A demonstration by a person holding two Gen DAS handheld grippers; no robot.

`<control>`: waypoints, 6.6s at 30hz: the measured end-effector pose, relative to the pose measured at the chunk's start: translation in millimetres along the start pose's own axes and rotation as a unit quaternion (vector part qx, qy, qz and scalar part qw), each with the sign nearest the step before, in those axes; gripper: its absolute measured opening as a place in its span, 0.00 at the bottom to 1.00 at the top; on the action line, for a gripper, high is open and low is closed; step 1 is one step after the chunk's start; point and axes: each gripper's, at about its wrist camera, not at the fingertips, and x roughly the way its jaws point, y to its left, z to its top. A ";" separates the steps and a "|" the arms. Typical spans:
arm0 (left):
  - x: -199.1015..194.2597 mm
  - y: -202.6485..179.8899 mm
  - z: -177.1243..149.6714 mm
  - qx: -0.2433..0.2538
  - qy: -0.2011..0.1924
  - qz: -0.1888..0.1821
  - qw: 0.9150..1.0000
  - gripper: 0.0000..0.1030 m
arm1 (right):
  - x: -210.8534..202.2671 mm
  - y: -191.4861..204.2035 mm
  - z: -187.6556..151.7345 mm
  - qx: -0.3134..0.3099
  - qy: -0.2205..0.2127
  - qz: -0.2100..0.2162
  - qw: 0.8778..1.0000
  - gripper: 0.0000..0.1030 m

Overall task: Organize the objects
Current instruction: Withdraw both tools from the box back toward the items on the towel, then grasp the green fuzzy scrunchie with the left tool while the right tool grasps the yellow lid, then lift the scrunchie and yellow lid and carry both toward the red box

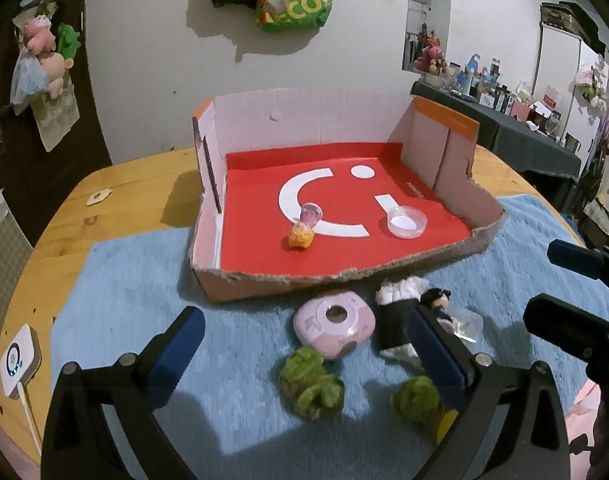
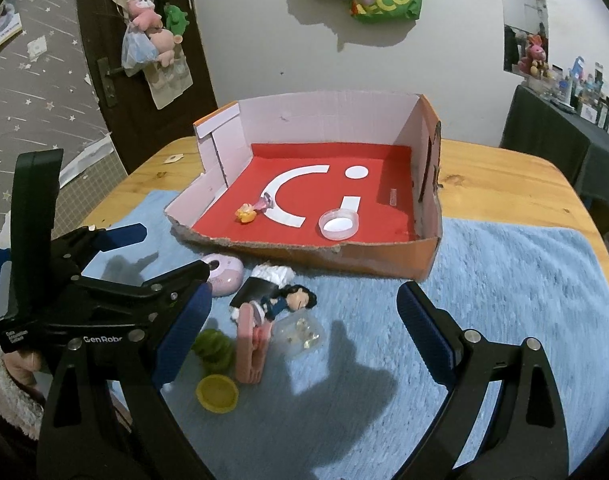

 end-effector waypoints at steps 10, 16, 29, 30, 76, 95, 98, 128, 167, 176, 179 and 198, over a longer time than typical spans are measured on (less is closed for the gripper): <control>-2.8 5.9 -16.2 -0.009 0.012 -0.003 1.000 0.99 | -4.6 5.0 -16.7 0.002 0.004 -0.002 1.000 0.92; -1.4 9.2 -25.3 -0.013 0.020 -0.005 1.000 0.99 | -4.1 8.4 -28.9 0.003 0.011 -0.001 1.000 0.92; -0.4 16.0 -33.7 -0.024 0.023 -0.019 0.999 0.99 | 0.9 23.0 -55.9 -0.005 0.035 0.013 0.999 0.92; -0.2 15.8 -34.2 -0.023 0.023 -0.020 0.999 0.98 | 1.5 24.7 -58.2 -0.007 0.037 0.015 0.999 0.92; -0.8 11.7 -35.4 -0.023 0.019 -0.048 0.998 0.30 | 9.2 47.8 -68.3 -0.021 0.044 0.070 0.996 0.28; -11.0 8.2 -31.0 -0.021 0.004 -0.055 0.998 0.30 | 6.6 38.9 -52.4 -0.014 0.029 0.086 0.996 0.28; -11.5 8.5 -30.5 -0.022 0.003 -0.059 0.998 0.30 | 7.0 38.5 -50.5 -0.013 0.029 0.086 0.996 0.28; -8.0 4.8 -16.4 -0.016 -0.005 -0.075 0.997 0.30 | 14.7 36.1 -35.2 -0.016 0.029 0.086 0.996 0.28; -8.3 -5.7 31.0 0.008 -0.041 -0.080 0.996 0.30 | 23.1 20.7 -4.4 -0.023 0.008 0.075 0.997 0.28; -5.4 -3.5 42.4 0.007 -0.048 -0.078 0.996 0.30 | 25.4 15.0 8.6 -0.022 0.003 0.071 0.997 0.28; -3.3 -1.8 45.6 0.005 -0.047 -0.080 0.996 0.30 | 27.6 13.5 13.8 -0.020 0.003 0.072 0.997 0.28; 37.4 3.6 58.1 0.012 0.021 -0.091 0.996 0.30 | 69.6 -7.9 47.3 -0.006 0.068 0.088 0.994 0.28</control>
